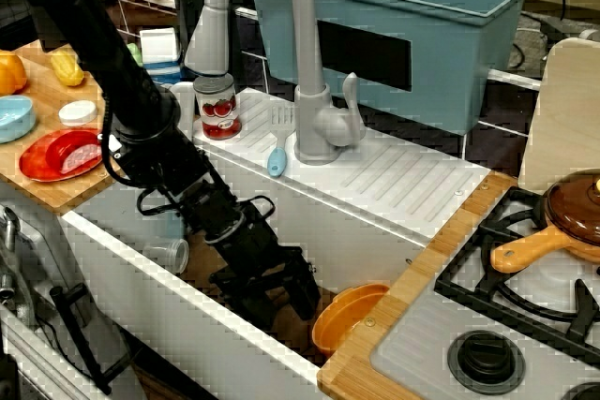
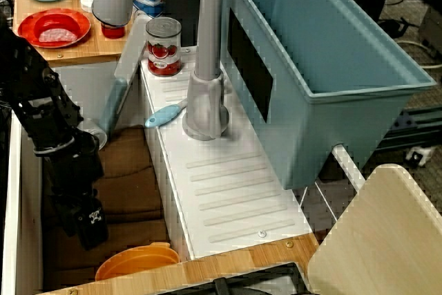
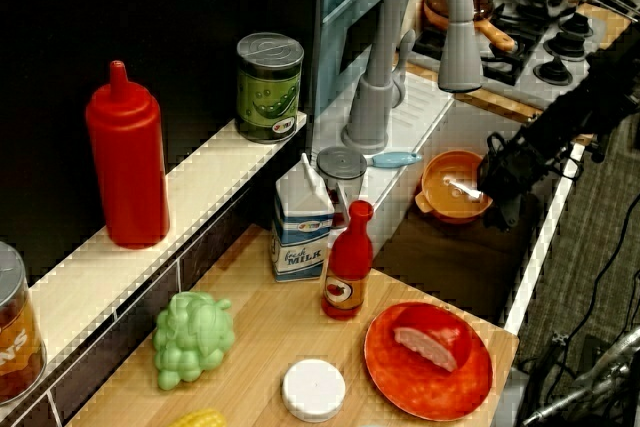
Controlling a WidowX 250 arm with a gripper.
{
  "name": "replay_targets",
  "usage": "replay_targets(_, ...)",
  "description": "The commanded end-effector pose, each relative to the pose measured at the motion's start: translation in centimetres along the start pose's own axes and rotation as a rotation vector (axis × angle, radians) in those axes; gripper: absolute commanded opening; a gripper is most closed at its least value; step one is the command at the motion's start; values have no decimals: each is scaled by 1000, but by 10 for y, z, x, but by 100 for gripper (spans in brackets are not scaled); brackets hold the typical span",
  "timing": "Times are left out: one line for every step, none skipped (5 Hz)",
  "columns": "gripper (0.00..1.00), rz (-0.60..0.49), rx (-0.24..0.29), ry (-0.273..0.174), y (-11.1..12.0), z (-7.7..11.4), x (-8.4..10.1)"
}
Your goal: Flip orange pot upright in sink
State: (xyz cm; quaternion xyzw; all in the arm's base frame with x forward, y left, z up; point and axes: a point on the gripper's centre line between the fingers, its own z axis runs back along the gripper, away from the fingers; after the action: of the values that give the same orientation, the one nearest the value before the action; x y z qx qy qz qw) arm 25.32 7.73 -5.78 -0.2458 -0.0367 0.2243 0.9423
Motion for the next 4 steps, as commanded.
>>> replay_targets(100,50,121,-162,-7,-1,2)
replay_targets(100,91,207,-191,-14,-17,-1)
replay_targets(100,129,183,-140,-17,-31,1)
replay_targets(100,129,141,-100,-21,-38,6)
